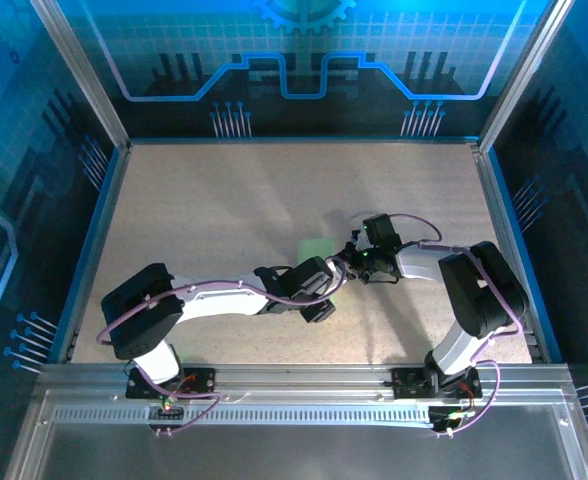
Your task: Fold a paper plane with a square sheet of paper (fold left side to right side)
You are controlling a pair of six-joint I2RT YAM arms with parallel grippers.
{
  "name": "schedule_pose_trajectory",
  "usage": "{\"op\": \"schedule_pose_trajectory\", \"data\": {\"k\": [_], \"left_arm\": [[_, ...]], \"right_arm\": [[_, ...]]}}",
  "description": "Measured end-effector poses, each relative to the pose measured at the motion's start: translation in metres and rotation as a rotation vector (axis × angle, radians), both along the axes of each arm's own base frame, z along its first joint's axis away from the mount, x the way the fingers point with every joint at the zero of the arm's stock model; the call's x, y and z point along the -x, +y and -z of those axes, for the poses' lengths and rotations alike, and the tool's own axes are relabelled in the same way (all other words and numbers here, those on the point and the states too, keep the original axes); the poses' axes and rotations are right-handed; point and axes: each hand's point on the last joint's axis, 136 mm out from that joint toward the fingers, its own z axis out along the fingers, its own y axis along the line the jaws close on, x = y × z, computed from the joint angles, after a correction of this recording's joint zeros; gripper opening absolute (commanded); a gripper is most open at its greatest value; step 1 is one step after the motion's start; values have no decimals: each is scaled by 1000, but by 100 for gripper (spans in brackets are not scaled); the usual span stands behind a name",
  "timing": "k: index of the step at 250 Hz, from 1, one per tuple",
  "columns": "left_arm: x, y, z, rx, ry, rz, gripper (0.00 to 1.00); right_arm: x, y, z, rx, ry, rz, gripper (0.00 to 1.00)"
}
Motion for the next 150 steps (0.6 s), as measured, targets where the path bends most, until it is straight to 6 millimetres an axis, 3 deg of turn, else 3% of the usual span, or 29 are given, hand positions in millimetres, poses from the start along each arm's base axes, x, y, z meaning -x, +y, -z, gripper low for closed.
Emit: {"op": "schedule_pose_trajectory", "data": {"k": [43,100,130,150], "left_arm": [[-1,0,0,-10,-15,13,24],[-1,-1,0,-4,-13,8,1],[-2,-2,-4,5,-19,9,0],[-2,-3,-9,18,-24,9,0]], "right_arm": [[1,2,1,0,0,-5,6],[1,2,3,2,4,-6,7],[1,2,3,3,4,-6,9],[1,1,2,5,-2,-7,18]]}}
